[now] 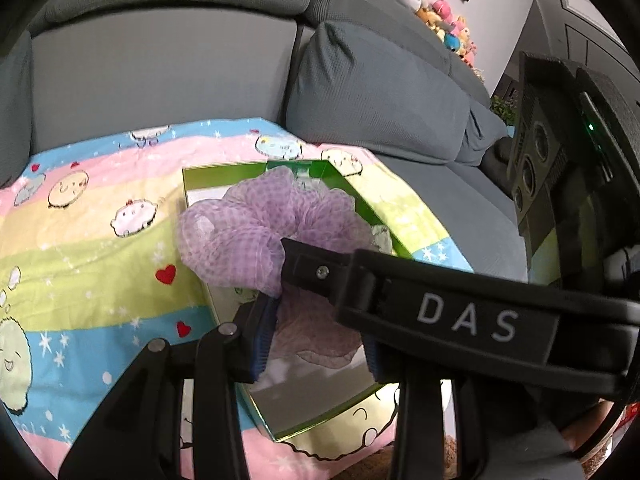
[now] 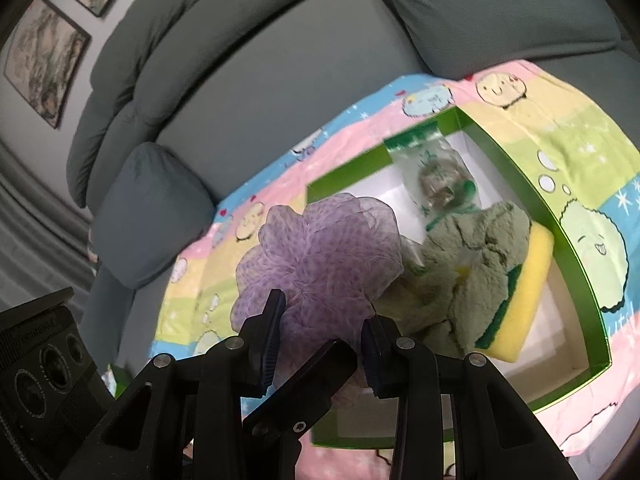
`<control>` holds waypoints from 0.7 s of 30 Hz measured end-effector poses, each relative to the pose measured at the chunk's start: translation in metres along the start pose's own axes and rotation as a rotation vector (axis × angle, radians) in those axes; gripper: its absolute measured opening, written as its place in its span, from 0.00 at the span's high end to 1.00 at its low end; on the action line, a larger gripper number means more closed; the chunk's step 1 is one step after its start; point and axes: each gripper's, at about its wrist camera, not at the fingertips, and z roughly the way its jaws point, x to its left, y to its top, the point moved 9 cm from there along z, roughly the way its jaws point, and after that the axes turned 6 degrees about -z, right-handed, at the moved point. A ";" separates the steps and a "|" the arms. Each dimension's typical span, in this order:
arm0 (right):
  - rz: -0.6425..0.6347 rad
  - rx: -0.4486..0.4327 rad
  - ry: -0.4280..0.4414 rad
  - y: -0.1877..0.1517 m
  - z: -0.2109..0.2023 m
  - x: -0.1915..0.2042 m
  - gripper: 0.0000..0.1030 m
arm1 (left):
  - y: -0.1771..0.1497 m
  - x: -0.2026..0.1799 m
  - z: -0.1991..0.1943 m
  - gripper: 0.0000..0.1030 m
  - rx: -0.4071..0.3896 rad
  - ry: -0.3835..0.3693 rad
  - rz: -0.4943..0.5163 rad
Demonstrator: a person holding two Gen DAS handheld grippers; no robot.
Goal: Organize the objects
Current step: 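Carry the lilac bath puff over the white box, then lower the bath puff into the white box and open the right tool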
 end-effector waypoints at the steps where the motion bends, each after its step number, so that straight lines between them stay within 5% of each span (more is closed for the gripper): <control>1: 0.005 0.010 -0.003 -0.001 0.002 -0.003 0.63 | -0.002 0.000 0.003 0.66 0.008 0.001 -0.006; 21: 0.070 0.091 -0.117 -0.010 0.026 -0.039 0.63 | -0.018 0.009 0.032 0.66 0.104 -0.028 -0.099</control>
